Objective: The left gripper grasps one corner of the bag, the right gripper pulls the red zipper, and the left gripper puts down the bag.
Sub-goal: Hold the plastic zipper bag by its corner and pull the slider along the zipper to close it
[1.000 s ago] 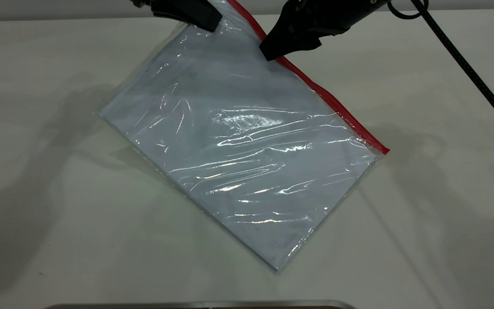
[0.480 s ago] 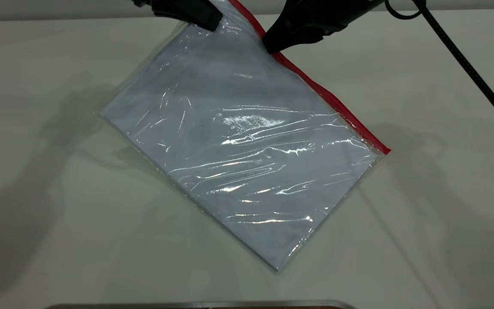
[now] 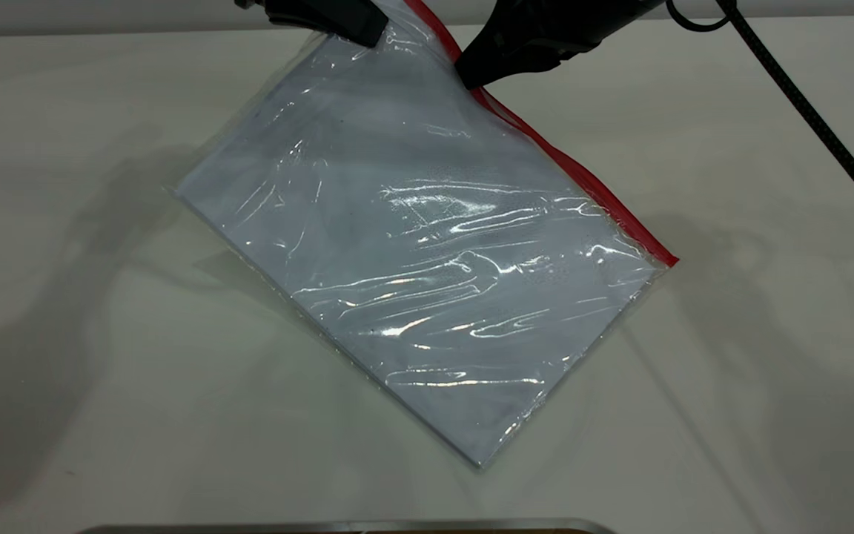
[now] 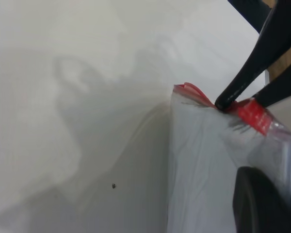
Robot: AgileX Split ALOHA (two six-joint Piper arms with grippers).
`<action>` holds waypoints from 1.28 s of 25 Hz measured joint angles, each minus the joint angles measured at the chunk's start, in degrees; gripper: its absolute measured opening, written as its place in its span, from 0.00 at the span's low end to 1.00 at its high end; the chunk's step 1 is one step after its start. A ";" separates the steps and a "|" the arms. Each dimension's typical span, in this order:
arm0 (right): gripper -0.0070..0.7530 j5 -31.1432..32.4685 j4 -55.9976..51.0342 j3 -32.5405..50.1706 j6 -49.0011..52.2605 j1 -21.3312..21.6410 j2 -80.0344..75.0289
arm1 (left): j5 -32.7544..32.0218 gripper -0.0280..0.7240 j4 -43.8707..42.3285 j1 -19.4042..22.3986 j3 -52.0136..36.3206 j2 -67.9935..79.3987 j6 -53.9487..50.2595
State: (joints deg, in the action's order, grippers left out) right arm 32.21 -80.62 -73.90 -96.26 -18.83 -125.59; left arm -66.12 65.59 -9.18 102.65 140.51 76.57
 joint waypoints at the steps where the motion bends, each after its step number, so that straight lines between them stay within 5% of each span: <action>1: 0.06 0.00 0.00 0.00 0.00 0.00 0.00 | 0.00 0.11 0.00 0.00 0.00 0.00 0.00; 32: 0.05 -2.49 6.16 1.76 1.56 3.99 -2.34 | 0.40 0.11 2.26 0.27 0.00 0.17 0.00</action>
State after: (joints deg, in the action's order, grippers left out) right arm 29.72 -74.46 -72.14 -94.70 -14.85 -127.93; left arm -65.72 67.85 -8.90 102.65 140.68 76.57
